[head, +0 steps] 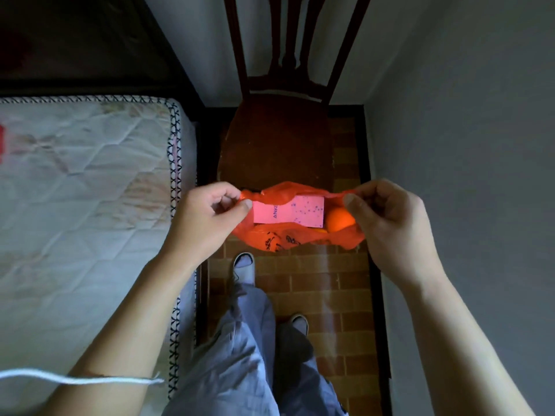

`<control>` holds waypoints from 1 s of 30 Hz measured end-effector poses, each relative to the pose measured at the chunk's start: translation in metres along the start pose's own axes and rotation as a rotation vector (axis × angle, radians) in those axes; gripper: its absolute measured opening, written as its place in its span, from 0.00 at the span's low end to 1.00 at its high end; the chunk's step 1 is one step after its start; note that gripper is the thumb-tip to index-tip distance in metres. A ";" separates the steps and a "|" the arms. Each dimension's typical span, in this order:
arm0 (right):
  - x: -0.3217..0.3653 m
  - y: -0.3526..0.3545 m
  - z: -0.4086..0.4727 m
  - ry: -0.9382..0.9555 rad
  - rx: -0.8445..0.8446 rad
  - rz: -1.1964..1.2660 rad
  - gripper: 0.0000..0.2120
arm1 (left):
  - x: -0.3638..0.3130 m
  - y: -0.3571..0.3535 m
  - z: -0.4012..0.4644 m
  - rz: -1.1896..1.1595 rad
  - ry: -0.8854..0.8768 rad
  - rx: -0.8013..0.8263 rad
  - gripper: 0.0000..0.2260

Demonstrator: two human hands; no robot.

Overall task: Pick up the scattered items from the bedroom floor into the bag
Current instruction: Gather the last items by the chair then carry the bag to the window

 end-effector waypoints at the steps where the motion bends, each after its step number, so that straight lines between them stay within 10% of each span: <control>1: 0.010 0.008 -0.007 0.010 -0.013 0.005 0.06 | -0.013 0.007 -0.002 0.004 -0.003 0.008 0.06; 16: 0.135 0.140 -0.098 0.268 -0.203 0.127 0.08 | -0.218 0.082 -0.071 -0.023 -0.260 -0.166 0.08; 30: 0.165 0.239 -0.165 0.402 -0.395 0.229 0.10 | -0.334 0.086 -0.096 -0.127 -0.378 -0.011 0.07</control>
Point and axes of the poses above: each hand's wrist, its own z-axis towards the middle knuckle, its own y-axis out of the back of the hand, x = y × z, the point moved 4 cm from there along z, towards the middle knuckle, and after that the axes turned 7 degrees about -y, right-handed, at the moved point
